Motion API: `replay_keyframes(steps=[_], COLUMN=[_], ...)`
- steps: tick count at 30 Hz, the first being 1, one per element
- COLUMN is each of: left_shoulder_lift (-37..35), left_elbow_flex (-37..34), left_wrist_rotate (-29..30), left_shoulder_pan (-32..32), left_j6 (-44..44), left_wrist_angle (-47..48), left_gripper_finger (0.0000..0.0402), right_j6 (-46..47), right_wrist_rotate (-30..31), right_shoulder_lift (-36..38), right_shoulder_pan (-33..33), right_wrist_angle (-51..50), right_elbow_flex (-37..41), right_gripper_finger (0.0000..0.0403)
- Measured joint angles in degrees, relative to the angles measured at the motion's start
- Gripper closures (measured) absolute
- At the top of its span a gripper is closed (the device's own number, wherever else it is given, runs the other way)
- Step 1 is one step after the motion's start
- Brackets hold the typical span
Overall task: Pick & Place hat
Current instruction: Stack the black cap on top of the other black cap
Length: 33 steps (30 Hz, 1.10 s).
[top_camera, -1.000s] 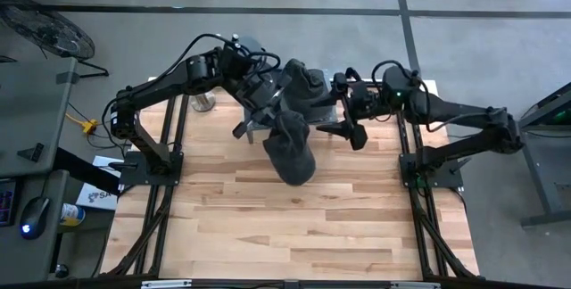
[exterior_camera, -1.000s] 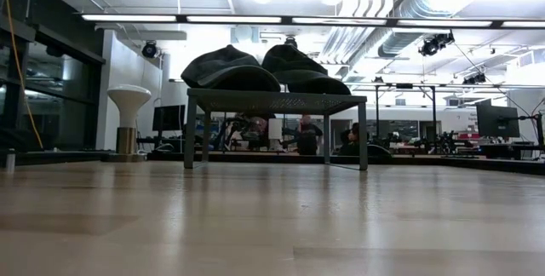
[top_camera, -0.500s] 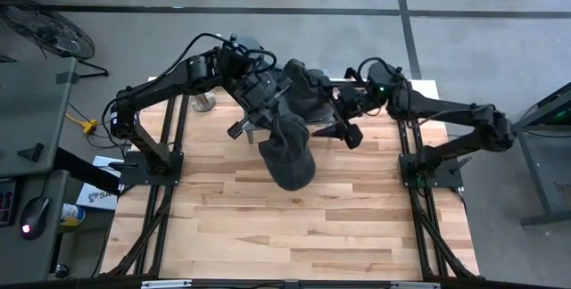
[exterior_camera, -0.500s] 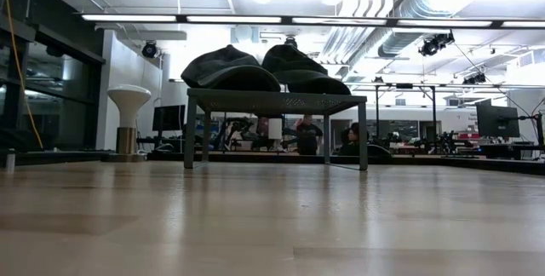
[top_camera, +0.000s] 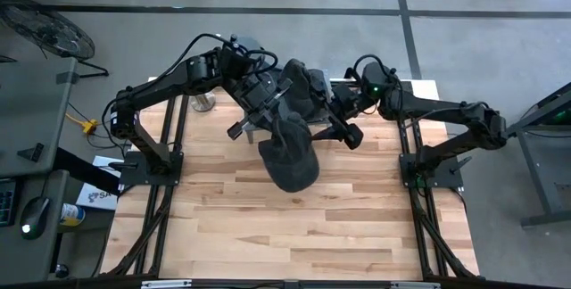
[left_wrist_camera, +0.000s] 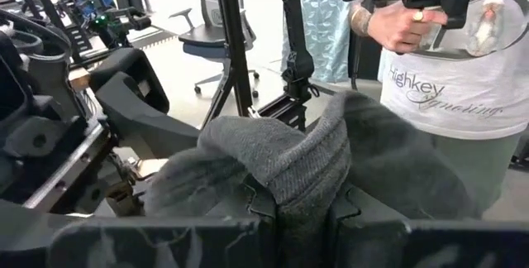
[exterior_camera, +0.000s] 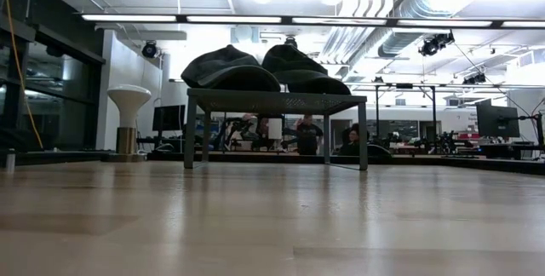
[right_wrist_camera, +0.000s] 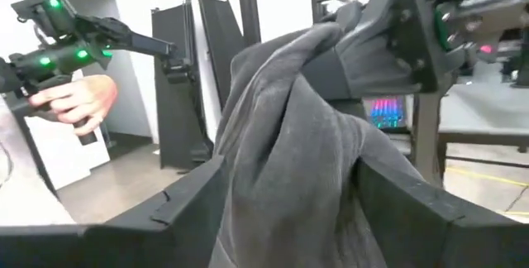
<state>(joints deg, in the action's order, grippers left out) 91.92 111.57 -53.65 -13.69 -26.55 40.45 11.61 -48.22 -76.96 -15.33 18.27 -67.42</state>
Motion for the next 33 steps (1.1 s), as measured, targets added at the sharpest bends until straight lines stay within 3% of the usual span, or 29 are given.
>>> replay_keyframes(steps=[14, 25, 33], left_shoulder_lift=[0.0, 0.0, 0.0], left_elbow_flex=[0.0, 0.0, 0.0], left_wrist_rotate=[3.3, 5.0, 6.7], left_shoulder_pan=[0.0, 0.4, 2.2], left_j6=[0.0, 1.5, 1.4], left_wrist_angle=[0.0, 0.0, 0.1], left_gripper_finger=[0.0379, 0.0379, 0.0379], right_j6=[0.0, 1.1, 1.7], right_wrist_rotate=[-0.4, 0.7, 1.2], right_shoulder_lift=[-0.1, 0.0, 0.3], right_shoulder_pan=[3.8, 5.0, 5.0], right_wrist_angle=[0.0, 0.0, -0.2], right_elbow_flex=[0.0, 0.0, 0.0], right_gripper_finger=[0.0258, 0.0302, 0.0393])
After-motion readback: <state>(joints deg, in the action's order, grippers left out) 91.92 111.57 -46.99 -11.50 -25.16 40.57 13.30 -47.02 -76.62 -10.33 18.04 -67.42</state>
